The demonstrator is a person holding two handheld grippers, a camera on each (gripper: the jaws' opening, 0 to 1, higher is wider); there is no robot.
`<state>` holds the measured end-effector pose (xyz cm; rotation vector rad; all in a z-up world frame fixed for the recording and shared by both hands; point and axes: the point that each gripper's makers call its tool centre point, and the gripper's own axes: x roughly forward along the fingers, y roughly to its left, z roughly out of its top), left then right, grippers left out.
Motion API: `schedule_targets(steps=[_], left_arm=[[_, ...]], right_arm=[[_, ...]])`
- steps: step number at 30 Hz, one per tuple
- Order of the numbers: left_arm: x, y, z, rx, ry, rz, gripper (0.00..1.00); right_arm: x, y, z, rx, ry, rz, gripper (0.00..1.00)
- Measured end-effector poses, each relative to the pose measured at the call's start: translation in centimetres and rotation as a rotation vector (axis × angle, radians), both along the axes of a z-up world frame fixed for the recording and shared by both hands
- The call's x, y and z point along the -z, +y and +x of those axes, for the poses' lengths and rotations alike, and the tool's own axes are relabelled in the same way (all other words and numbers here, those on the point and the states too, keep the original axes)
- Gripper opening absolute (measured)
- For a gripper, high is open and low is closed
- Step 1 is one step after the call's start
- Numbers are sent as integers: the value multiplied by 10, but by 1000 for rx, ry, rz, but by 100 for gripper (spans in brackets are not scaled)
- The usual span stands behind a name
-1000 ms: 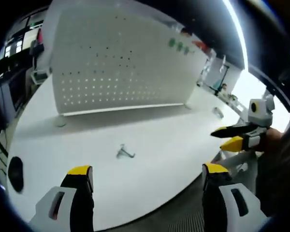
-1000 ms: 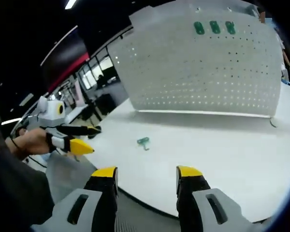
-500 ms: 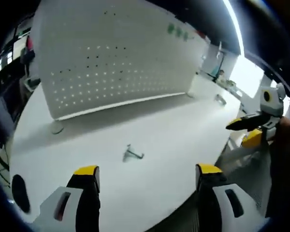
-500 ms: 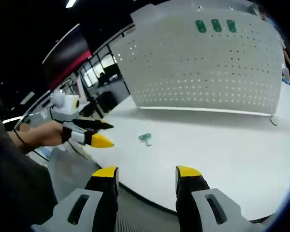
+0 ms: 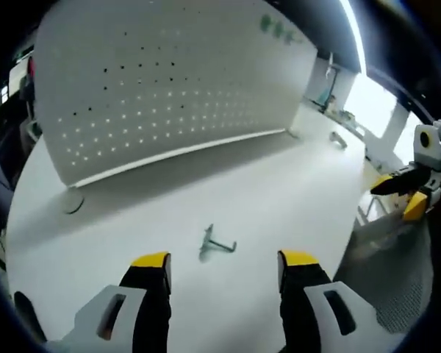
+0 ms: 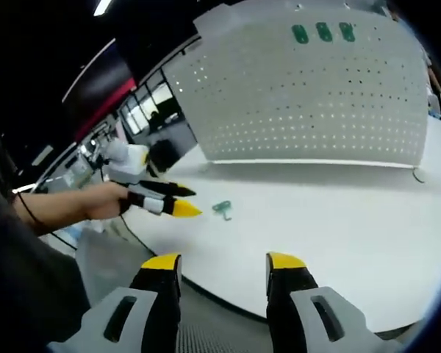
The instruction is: Insert the hook assembly into the mounting plate slot until the hook locks in place.
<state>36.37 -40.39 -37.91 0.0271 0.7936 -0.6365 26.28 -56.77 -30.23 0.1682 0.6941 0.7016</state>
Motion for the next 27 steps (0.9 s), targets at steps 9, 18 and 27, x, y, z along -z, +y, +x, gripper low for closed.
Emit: schedule_targets(steps=[9, 18, 27], left_arm=[[21, 2, 9, 6, 29, 30, 43], [33, -1, 19, 9, 41, 73, 29], [42, -8, 23, 64, 48, 129, 16]], right_arm=[[1, -6, 1, 25, 6, 9, 44], [2, -7, 2, 34, 11, 9, 44], [3, -12, 4, 53, 14, 17, 43]])
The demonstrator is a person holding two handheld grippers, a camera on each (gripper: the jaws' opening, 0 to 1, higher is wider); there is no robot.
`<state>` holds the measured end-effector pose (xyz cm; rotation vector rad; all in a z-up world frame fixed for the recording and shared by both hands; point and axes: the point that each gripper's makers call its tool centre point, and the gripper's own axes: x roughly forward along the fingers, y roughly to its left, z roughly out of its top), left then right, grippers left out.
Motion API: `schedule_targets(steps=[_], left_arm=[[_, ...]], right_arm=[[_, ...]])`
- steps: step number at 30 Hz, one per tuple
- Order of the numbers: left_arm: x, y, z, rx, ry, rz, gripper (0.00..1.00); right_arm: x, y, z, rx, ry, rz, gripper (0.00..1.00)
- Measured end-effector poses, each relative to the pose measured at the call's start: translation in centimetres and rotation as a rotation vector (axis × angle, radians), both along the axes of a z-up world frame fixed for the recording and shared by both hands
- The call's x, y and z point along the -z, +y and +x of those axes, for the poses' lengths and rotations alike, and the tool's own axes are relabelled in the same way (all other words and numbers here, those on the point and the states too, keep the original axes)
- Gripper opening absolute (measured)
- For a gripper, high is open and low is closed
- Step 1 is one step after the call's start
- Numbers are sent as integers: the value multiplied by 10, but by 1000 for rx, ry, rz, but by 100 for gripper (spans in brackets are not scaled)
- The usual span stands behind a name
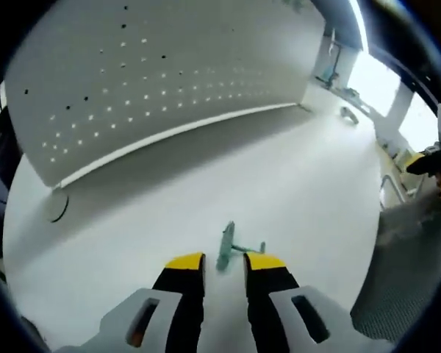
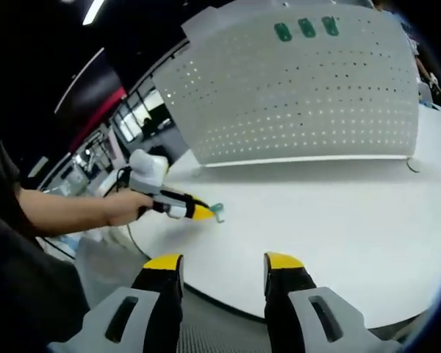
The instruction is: Insert the hook assembly into the mounting plate slot until the hook locks in place.
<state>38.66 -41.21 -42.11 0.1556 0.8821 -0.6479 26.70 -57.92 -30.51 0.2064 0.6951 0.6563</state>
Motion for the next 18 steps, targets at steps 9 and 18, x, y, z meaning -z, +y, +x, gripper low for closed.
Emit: schedule_targets(steps=[9, 18], left_arm=[[5, -3, 3, 57, 9, 48, 8], [8, -4, 0, 90, 23, 61, 4]], right_arm=[[2, 0, -1, -6, 6, -7, 43], [4, 2, -1, -21, 1, -26, 43]])
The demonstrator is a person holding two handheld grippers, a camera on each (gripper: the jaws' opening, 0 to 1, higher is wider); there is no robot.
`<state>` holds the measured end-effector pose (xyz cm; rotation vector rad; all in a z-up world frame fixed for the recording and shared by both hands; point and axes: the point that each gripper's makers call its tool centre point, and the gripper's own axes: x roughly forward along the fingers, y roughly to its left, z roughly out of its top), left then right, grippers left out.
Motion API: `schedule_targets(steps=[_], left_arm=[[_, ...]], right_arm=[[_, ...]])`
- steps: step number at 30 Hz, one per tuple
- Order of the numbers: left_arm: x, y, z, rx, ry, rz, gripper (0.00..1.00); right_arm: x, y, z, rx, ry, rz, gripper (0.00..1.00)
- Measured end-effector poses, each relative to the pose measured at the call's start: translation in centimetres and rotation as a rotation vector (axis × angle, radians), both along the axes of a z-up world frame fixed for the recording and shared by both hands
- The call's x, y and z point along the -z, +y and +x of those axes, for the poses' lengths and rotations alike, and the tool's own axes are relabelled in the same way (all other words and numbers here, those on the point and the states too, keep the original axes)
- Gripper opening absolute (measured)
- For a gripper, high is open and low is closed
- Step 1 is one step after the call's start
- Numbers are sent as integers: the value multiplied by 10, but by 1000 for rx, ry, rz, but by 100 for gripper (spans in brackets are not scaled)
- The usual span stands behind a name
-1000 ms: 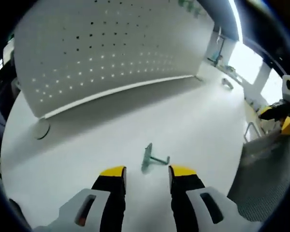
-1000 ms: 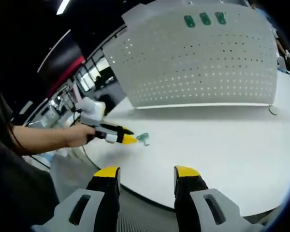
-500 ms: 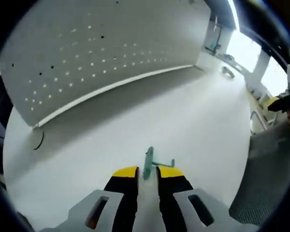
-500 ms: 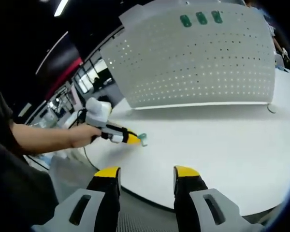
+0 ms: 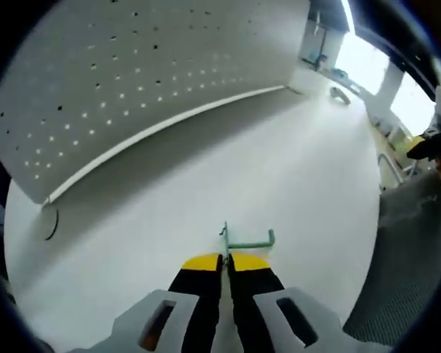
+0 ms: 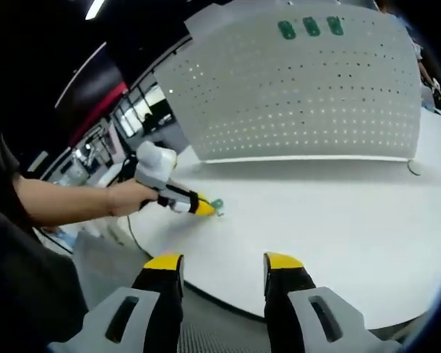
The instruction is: Insert the hook assembly into the mounting plate slot until the hook locks in place.
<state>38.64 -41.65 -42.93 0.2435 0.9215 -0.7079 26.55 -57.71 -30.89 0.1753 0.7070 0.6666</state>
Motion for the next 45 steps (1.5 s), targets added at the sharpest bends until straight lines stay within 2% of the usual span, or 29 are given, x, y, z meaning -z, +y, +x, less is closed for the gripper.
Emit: schedule_targets(steps=[8, 15, 20, 24, 28, 32, 37, 40, 45], left_arm=[[-1, 2, 2, 9, -16, 13, 3], [-8, 6, 3, -22, -30, -1, 3], [-20, 4, 4, -20, -67, -12, 3], [-29, 5, 8, -55, -73, -49, 3], [-42, 1, 8, -29, -89, -46, 2], [-62, -6, 11, -8, -121, -54, 2], [-86, -17, 11, 1, -146, -95, 2], [-101, -23, 8, -7, -157, -141, 2], [-114, -25, 2, -30, -158, -189, 2]], right_arm=[[0, 0, 1, 7, -2, 1, 42], [-2, 1, 1, 10, -1, 17, 43], [-3, 1, 1, 13, -4, 22, 43], [-4, 2, 2, 13, -7, 24, 42], [-6, 3, 2, 11, -13, 33, 42], [-7, 2, 2, 16, -14, 39, 42], [-8, 3, 2, 16, -17, 46, 42], [-8, 4, 2, 11, -22, 46, 42], [-10, 5, 2, 10, -23, 56, 42]])
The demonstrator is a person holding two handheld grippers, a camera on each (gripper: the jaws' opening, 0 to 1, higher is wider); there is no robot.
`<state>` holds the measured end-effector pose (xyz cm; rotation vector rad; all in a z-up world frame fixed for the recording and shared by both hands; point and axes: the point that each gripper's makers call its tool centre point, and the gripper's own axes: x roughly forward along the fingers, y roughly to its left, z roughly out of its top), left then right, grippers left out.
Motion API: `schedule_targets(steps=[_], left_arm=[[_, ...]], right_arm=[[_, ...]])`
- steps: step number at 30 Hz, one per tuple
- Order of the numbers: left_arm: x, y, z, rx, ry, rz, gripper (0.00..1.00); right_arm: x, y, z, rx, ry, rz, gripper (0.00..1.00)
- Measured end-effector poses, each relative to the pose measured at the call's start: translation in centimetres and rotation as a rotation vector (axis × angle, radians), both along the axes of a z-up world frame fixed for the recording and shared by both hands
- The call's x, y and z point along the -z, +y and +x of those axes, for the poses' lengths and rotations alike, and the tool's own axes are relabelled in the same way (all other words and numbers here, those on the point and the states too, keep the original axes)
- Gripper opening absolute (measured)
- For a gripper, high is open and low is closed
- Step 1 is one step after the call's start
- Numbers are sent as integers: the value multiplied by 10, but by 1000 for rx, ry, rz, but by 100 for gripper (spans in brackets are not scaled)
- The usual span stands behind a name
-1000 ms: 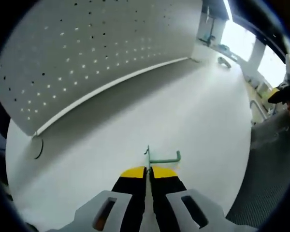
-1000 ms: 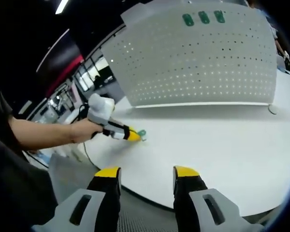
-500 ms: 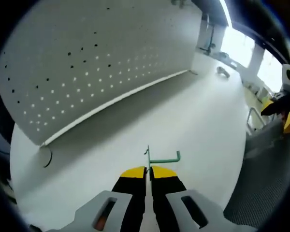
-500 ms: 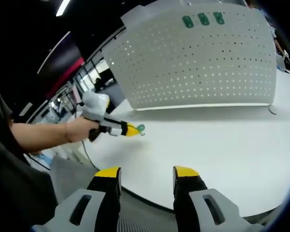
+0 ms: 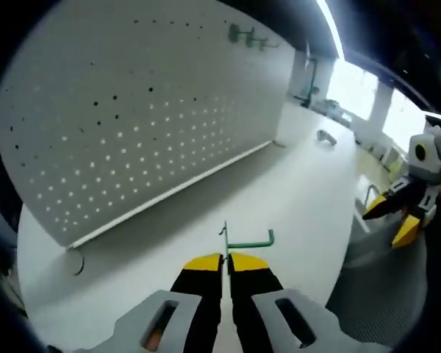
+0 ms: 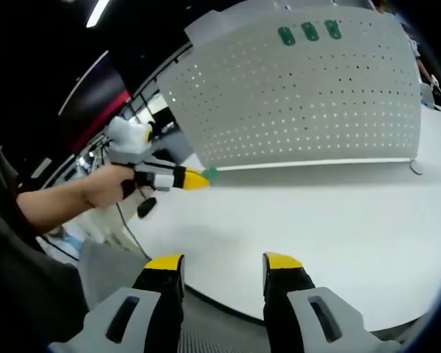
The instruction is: Insert the hook assembly into the mounting plate slot until the hook locks in place.
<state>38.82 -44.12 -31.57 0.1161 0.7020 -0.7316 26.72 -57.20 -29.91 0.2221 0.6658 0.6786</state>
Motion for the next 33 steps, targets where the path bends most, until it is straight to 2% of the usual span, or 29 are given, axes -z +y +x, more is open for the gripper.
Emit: schedule_targets(steps=[10, 19, 22, 30, 33], left_arm=[[-26, -3, -29, -8, -12, -64, 2], [-49, -17, -45, -23, -36, -139, 2], [-56, -23, -50, -28, -39, -172, 2], [-62, -32, -60, -19, -48, -225, 2], [-67, -34, -61, -23, -57, -243, 2]], right_arm=[[-4, 2, 0, -4, -3, 22, 41], [-19, 14, 4, 12, 2, 96, 39], [-29, 25, 9, 14, 4, 146, 38], [-50, 46, 22, -15, -30, 191, 36], [-61, 55, 29, -7, -30, 248, 34]])
